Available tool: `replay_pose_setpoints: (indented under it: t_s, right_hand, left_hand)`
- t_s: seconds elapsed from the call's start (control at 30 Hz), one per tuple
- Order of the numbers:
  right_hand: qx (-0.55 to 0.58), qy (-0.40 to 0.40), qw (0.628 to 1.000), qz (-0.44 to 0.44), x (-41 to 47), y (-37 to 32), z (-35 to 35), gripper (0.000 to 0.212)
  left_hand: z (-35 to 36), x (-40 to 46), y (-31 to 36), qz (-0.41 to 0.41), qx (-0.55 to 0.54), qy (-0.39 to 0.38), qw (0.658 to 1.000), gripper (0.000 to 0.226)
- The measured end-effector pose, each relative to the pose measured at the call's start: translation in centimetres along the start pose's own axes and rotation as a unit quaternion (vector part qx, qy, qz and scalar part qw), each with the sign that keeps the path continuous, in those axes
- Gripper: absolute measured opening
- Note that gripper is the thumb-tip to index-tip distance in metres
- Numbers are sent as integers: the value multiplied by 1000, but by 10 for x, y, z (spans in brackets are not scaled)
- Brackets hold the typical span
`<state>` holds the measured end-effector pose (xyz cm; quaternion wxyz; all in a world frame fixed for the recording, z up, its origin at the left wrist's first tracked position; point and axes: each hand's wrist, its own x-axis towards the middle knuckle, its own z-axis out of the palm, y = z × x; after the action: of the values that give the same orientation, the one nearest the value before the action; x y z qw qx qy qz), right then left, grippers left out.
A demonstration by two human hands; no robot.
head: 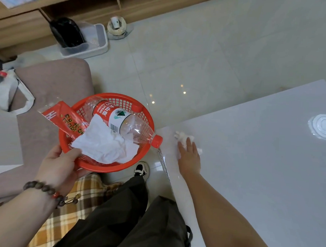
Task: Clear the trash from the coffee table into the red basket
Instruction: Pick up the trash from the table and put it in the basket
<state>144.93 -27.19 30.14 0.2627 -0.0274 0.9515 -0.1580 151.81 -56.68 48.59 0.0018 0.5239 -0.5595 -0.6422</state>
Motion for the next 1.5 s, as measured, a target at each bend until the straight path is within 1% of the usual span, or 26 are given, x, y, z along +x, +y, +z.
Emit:
replay_pose_setpoints:
  t_s: [0.13, 0.23, 0.3, 0.33, 0.37, 0.43, 0.53, 0.6, 0.67, 0.73, 0.83, 0.9, 1.0, 1.1, 1.17, 1.2, 1.3, 1.37, 1.43, 1.5]
  right_hand:
    - [29, 54, 998, 24, -1, 2, 3, 46]
    - [104, 44, 991, 76, -6, 9, -1, 25]
    - [150, 38, 982, 104, -13, 9, -10, 20]
    - [164, 49, 980, 101, -19, 5, -18, 20]
    - [171, 75, 979, 85, -25, -1, -29, 20]
    - [197, 158, 967, 28, -40, -20, -57, 17]
    - [272, 255, 926, -53, -66, -58, -114, 15]
    - [303, 286, 902, -112, -81, -81, -153, 17]
    - [294, 297, 892, -170, -94, -100, -188, 19]
    - [241, 295, 900, -211, -100, -112, -215, 17]
    - [146, 283, 916, -243, -101, -124, -238, 19]
    - [83, 250, 930, -256, -101, -130, -244, 22]
    - [-7, 194, 951, -242, -101, -135, -249, 28]
    - [-23, 209, 950, -231, -106, -132, -256, 28]
    - [-1, 221, 941, -255, -110, -130, -259, 30]
    - [9, 211, 938, -275, -111, -129, -259, 30]
    - [-5, 134, 940, -312, -111, -129, -258, 34]
    - [-53, 88, 947, -305, -106, -131, -255, 45]
    - [-92, 57, 950, -292, -102, -134, -253, 57]
    - [-87, 41, 951, -293, -100, -137, -252, 60]
  left_hand:
    - [-9, 4, -2, -7, 3, 2, 1000, 42]
    - [-11, 3, -4, -8, 2, -1, 1000, 43]
    - [-10, 1, -5, -8, -2, -2, 1000, 40]
    - [-9, -1, -5, -8, -2, -3, 1000, 38]
    - [-7, -3, -5, -6, -1, -5, 1000, 37]
    - [-5, -10, -3, 0, 1, -18, 1000, 35]
    - [2, -23, 2, 10, 9, -50, 999, 31]
    - [7, -32, 6, 23, 10, -70, 997, 32]
    - [12, -42, 10, 35, 16, -91, 995, 36]
    - [18, -52, 15, 43, 18, -114, 992, 34]
    - [23, -63, 23, 52, 23, -142, 988, 37]
    - [25, -70, 28, 60, 28, -161, 985, 41]
    - [25, -77, 35, 71, 32, -177, 981, 42]
    - [24, -82, 40, 81, 36, -183, 979, 39]
    - [21, -83, 41, 89, 29, -183, 979, 37]
    - [19, -83, 40, 92, 28, -183, 978, 36]
    - [14, -81, 39, 90, 22, -196, 976, 34]
    - [12, -78, 38, 86, 22, -207, 974, 36]
    - [11, -75, 37, 81, 24, -211, 974, 37]
    - [9, -70, 37, 66, 14, -209, 976, 37]
